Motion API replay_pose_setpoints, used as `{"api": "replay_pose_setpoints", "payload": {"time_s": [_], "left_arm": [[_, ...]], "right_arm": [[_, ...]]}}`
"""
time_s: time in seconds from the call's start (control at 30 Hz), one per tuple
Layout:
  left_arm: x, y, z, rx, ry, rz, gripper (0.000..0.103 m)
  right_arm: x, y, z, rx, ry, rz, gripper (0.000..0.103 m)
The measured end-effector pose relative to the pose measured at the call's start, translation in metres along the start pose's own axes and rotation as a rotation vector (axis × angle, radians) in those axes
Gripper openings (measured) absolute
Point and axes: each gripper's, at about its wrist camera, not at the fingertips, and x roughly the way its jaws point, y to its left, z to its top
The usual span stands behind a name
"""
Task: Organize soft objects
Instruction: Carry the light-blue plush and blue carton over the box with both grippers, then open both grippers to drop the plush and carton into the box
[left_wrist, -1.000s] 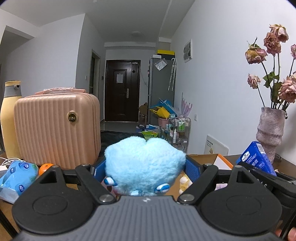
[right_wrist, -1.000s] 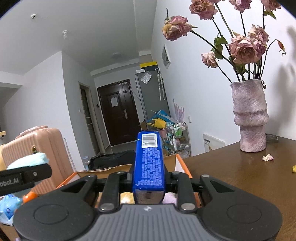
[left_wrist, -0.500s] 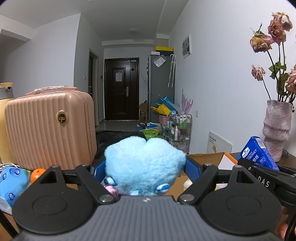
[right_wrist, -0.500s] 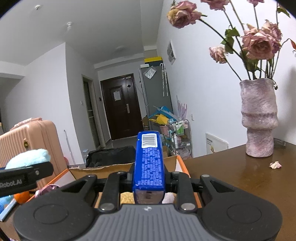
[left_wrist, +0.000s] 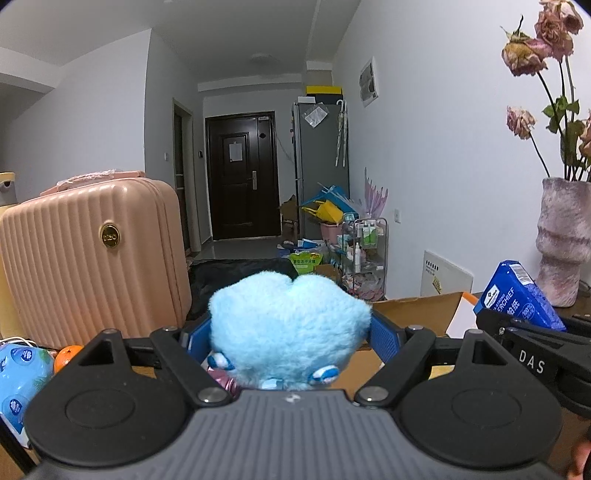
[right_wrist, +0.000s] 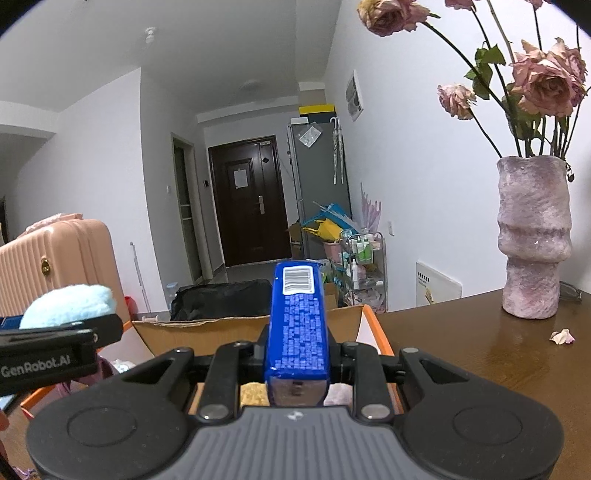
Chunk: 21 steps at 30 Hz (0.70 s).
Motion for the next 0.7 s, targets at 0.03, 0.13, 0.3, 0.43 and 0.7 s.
{"api": "replay_pose_setpoints", "payload": {"time_s": [0.03,0.13,0.3,0.43,0.7], "left_arm": [[0.0011,-0.0001,-0.001,0.004,0.001,0.002,0.084],[0.0029,0.0007,-0.0024,0.004,0.008,0.005,0.084],[0.0046,0.0021,-0.0048,0.0,0.009,0.022,0.089],[0.0054,0.0031,-0.0067,-0.003,0.006,0.053,0.1],[0.0028,0.0079,-0.0083,-0.027,-0.013,0.074,0.103]], "right_arm": [[0.001,0.0003,0.0,-0.004,0.003,0.0,0.023],[0.0038,0.0016,-0.0015,-0.019,0.017,0.001,0.023],[0.0062,0.004,-0.0035,-0.044,0.035,0.004,0.026],[0.0079,0.0035,-0.0046,-0.051,0.046,0.004,0.029],[0.0034,0.0019,-0.0056,-0.049,0.01,-0.008,0.095]]}}
